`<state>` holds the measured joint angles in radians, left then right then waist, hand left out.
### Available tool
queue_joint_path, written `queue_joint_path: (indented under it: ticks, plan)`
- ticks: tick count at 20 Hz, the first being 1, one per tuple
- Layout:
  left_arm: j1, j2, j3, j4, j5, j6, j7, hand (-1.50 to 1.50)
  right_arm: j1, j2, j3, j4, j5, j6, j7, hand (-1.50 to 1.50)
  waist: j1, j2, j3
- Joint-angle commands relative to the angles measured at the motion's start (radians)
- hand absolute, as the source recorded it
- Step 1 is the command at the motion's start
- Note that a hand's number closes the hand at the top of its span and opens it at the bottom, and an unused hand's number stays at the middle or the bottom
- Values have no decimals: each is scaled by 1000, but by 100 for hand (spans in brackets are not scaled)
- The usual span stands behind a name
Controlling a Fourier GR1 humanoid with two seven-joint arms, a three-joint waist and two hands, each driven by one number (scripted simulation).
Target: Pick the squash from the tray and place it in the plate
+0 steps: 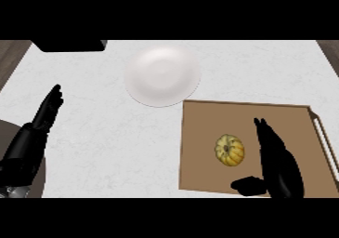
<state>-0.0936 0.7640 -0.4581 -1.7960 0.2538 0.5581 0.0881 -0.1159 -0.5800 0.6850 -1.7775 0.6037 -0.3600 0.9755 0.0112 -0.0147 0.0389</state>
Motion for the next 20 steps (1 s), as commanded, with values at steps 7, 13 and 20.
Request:
queue_joint_path:
  ticks: [7, 13, 20]
  plan:
    - [98, 10, 15, 150, 5, -18, -78, 0, -130, 31, -16, -74, -63, 254, 225, -150, 9, 20, -45]
    - [123, 21, 12, 118, 3, -16, -93, 0, -105, 51, 9, -27, -84, 277, 199, -150, 13, 16, -42]
    - [108, 4, 11, 159, 7, -24, -117, 0, -135, 103, -3, 30, -74, 279, 201, -150, 3, 20, -43]
